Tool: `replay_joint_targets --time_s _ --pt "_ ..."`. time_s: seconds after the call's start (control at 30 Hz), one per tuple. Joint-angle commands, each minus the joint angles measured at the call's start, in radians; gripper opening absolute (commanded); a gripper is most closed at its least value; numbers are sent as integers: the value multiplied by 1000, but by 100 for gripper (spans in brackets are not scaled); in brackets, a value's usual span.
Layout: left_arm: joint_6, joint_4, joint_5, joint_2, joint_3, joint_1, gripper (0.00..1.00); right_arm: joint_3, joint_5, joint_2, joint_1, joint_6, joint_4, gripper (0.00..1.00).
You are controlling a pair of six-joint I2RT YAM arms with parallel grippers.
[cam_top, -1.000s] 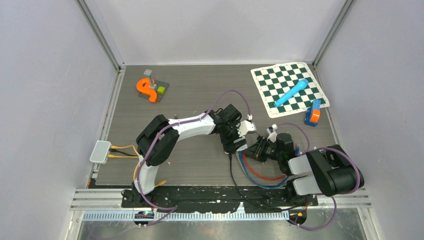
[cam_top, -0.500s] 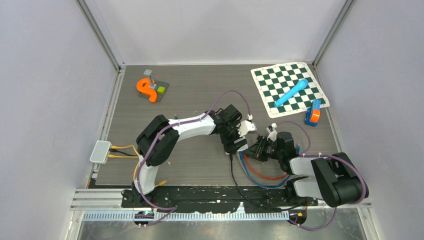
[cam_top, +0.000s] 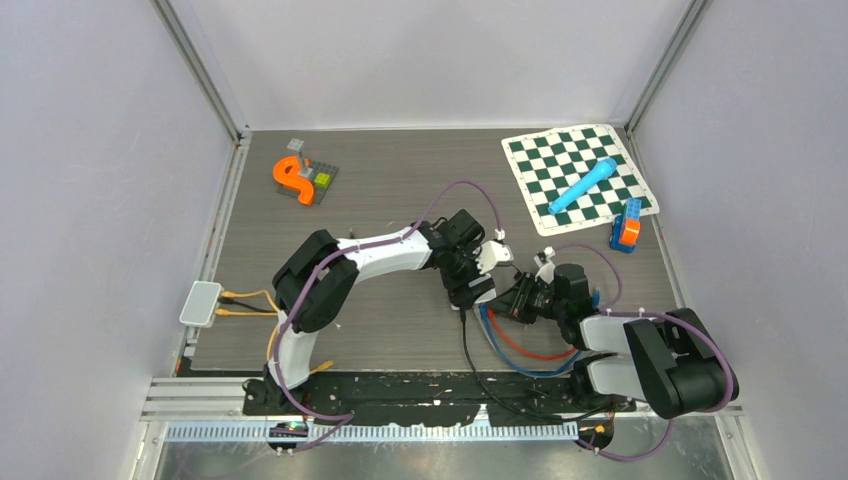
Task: Pull the plug from the switch port
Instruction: Pull the connector from the switch port.
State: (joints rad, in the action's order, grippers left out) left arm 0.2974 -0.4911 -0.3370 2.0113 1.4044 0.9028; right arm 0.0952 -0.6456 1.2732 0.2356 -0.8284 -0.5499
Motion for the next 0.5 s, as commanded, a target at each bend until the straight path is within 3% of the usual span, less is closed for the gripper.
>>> replay_joint_targets --time_s 0.0,0.2,0.37,0.47 --pt "-11 -19 65 15 25 -21 57 -10 -68 -18 5 35 70 5" --pt "-16 -22 80 18 31 -22 56 -3 -26 11 6 67 139 5" --pt "-18 -26 82 21 31 -28 56 -75 -118 35 6 -68 -146 5" --pt "-18 -25 83 21 31 -29 55 -72 -73 37 6 -61 -122 5"
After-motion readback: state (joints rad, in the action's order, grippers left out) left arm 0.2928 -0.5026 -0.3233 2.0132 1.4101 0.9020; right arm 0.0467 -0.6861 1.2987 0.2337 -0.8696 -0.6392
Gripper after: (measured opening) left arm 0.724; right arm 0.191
